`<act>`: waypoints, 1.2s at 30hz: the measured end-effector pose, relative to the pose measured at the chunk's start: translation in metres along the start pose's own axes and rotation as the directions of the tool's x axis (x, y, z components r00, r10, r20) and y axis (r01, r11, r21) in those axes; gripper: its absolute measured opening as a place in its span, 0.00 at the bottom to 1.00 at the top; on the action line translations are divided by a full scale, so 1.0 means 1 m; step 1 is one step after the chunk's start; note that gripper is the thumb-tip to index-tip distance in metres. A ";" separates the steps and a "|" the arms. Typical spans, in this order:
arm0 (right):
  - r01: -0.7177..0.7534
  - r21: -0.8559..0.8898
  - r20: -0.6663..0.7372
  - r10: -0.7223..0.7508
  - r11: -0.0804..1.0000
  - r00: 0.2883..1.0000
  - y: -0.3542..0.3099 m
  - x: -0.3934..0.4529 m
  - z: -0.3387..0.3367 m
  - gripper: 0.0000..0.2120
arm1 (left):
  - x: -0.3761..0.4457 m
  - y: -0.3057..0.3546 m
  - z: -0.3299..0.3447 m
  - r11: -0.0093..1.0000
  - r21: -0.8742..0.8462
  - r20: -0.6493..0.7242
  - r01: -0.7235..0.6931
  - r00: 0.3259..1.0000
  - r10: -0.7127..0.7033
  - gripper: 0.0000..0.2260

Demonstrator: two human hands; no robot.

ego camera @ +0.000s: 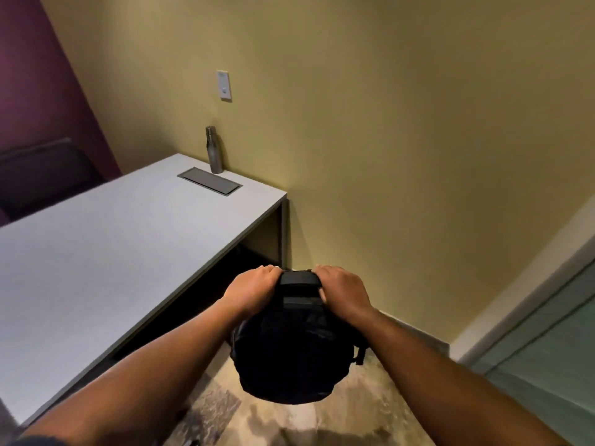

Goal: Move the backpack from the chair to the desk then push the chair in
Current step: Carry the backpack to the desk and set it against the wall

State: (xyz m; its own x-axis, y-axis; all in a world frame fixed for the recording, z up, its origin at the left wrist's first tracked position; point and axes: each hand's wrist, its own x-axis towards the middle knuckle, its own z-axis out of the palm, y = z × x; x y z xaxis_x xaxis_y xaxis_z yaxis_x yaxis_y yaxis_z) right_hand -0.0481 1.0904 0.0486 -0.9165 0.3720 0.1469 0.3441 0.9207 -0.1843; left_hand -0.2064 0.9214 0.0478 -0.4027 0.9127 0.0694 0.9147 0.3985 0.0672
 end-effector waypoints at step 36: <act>0.282 -0.217 -0.256 -0.334 0.934 0.907 0.014 0.565 -0.098 0.11 | 0.386 -0.339 -0.183 0.982 0.187 -0.242 0.032 0.970 0.015 0.11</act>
State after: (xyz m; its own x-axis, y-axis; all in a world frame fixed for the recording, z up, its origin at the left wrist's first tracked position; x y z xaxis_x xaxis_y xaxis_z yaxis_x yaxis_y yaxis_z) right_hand -0.5412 1.3247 0.2247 -0.8941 0.0608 0.4437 0.1071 0.9910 0.0801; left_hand -0.6781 1.1218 0.2342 -0.3852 0.8694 0.3094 0.8916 0.4371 -0.1182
